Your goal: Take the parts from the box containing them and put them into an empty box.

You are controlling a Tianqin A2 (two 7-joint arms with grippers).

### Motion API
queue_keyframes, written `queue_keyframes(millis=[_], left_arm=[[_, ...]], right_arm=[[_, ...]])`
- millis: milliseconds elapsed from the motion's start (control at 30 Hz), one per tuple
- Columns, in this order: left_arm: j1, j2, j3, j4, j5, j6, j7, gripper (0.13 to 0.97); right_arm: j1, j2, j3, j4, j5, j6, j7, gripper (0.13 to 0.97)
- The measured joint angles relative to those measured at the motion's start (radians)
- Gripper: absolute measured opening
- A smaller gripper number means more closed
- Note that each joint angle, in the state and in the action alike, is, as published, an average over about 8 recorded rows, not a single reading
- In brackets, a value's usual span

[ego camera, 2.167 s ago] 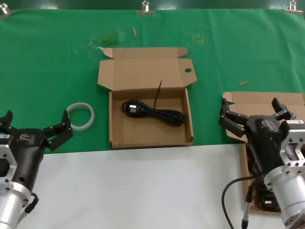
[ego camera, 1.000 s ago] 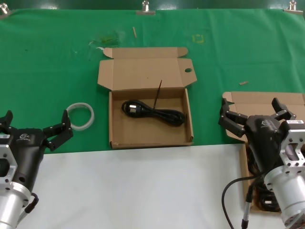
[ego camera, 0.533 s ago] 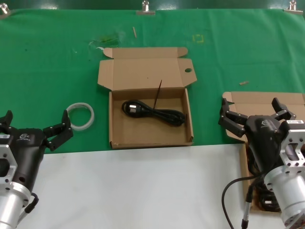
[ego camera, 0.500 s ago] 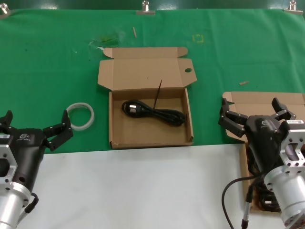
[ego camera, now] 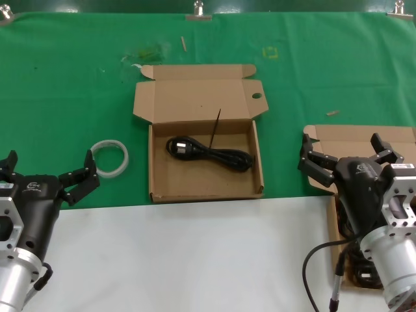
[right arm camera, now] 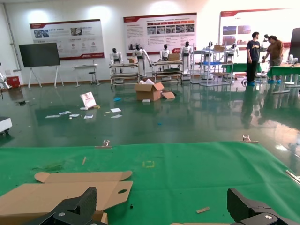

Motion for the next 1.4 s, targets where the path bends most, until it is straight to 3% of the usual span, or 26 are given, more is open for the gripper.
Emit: queue_keyframes(millis=[1400], left_arm=[[0.000,0.000,0.000,0.000,0.000,0.000,0.000,0.966]], right_arm=[[0.000,0.000,0.000,0.000,0.000,0.000,0.000,0.966]])
